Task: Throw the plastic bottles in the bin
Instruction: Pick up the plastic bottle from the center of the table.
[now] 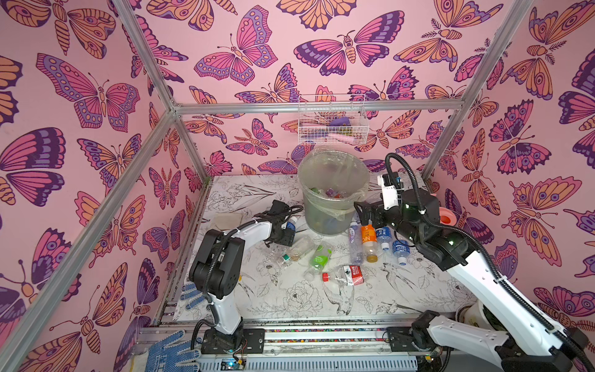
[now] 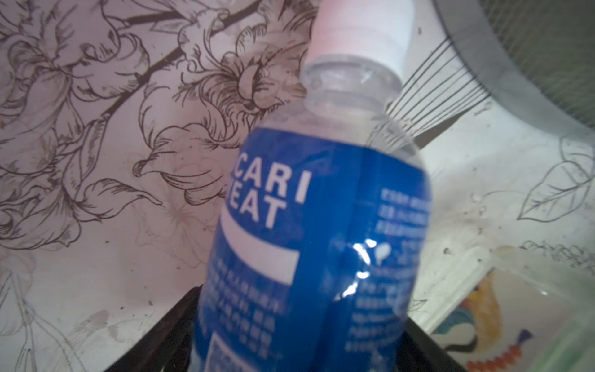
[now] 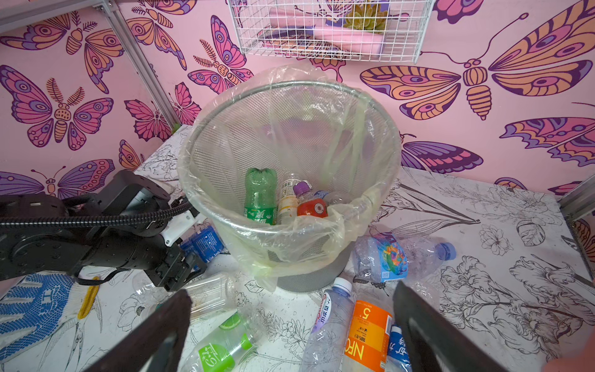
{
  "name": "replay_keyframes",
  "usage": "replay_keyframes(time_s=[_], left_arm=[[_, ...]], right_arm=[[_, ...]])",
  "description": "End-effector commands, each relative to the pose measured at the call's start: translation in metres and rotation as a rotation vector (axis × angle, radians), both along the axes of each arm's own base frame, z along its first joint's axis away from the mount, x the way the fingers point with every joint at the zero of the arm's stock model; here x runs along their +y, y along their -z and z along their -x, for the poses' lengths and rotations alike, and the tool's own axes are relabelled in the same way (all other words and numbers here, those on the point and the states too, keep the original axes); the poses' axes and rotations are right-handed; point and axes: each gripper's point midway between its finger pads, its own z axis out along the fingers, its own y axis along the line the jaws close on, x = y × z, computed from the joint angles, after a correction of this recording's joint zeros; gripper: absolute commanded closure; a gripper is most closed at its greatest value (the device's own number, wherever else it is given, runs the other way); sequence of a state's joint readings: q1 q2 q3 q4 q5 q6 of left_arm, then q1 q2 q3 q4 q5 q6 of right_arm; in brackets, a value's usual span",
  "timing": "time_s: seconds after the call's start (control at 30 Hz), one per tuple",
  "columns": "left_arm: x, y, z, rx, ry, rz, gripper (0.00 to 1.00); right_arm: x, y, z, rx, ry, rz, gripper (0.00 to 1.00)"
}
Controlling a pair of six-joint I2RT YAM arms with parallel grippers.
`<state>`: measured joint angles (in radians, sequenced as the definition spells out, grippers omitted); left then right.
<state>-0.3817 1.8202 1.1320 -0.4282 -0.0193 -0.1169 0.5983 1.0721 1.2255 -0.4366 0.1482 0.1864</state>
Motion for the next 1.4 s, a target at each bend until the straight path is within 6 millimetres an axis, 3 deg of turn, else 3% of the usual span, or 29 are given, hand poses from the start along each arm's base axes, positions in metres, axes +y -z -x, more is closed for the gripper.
replay_keyframes(time_s=[0.0, 0.1, 0.37, 0.63, 1.0, 1.37], left_arm=[[0.009, 0.008, 0.004, 0.036, -0.028, -0.036, 0.24], [0.009, 0.008, 0.004, 0.039, -0.035, -0.032, 0.31], [0.011, -0.008, -0.001, -0.005, -0.048, -0.026, 0.59], [0.019, -0.051, -0.007, -0.110, -0.080, -0.010, 0.70], [0.044, -0.150, -0.012, -0.362, -0.167, 0.041, 0.75], [0.035, -0.293, 0.008, -0.709, -0.156, 0.274, 0.89]], right_arm=[[-0.001, -0.006, 0.004, -0.022, 0.000, -0.015, 0.01], [-0.001, -0.006, 0.004, -0.022, 0.000, -0.015, 0.01], [-0.002, -0.007, 0.005, -0.025, 0.004, -0.017, 0.01], [-0.005, -0.008, 0.006, -0.031, 0.010, -0.014, 0.01], [-0.010, -0.009, 0.009, -0.043, 0.026, -0.016, 0.01], [-0.013, -0.007, 0.009, -0.035, 0.044, -0.030, 0.01]])
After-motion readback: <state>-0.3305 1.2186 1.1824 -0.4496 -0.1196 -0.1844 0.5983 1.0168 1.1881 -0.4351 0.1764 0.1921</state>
